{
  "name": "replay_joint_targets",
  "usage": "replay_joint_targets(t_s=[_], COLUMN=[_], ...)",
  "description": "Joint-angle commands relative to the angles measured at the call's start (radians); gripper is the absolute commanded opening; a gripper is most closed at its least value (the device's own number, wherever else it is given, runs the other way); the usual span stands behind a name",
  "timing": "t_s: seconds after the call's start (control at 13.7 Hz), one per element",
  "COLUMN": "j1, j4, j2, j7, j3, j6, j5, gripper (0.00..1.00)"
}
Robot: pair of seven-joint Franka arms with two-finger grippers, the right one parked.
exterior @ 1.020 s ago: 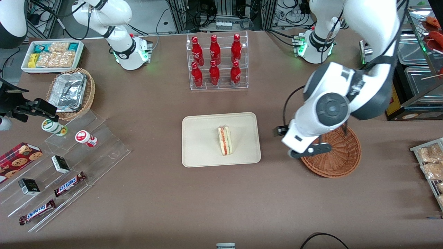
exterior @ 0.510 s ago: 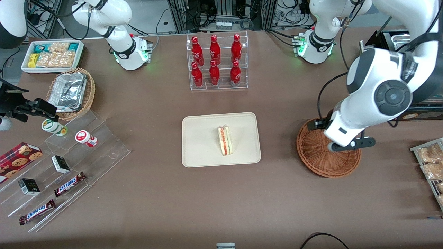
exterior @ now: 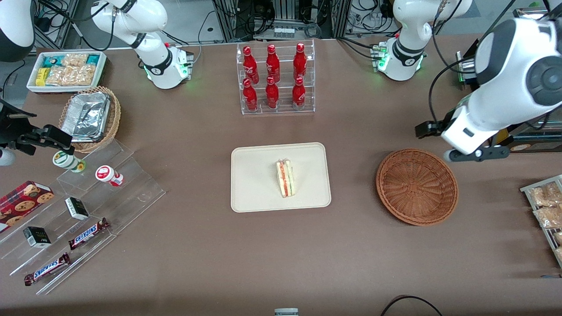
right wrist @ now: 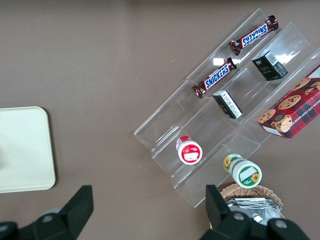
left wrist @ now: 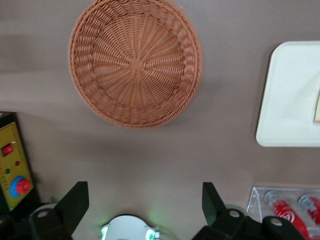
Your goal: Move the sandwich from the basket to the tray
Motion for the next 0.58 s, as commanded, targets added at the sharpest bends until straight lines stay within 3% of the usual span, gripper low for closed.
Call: replay_joint_targets(t_s=[0.0,0.51], j1=[0.009,-0.037], j4=[-0.019,0.003], j2=[-0.054,-0.095], j7=[0.053,0.086], j3=[0.033,0.096], j6=[-0.041,-0.126], j5=[-0.016,-0.012], gripper=[1.00,1.00])
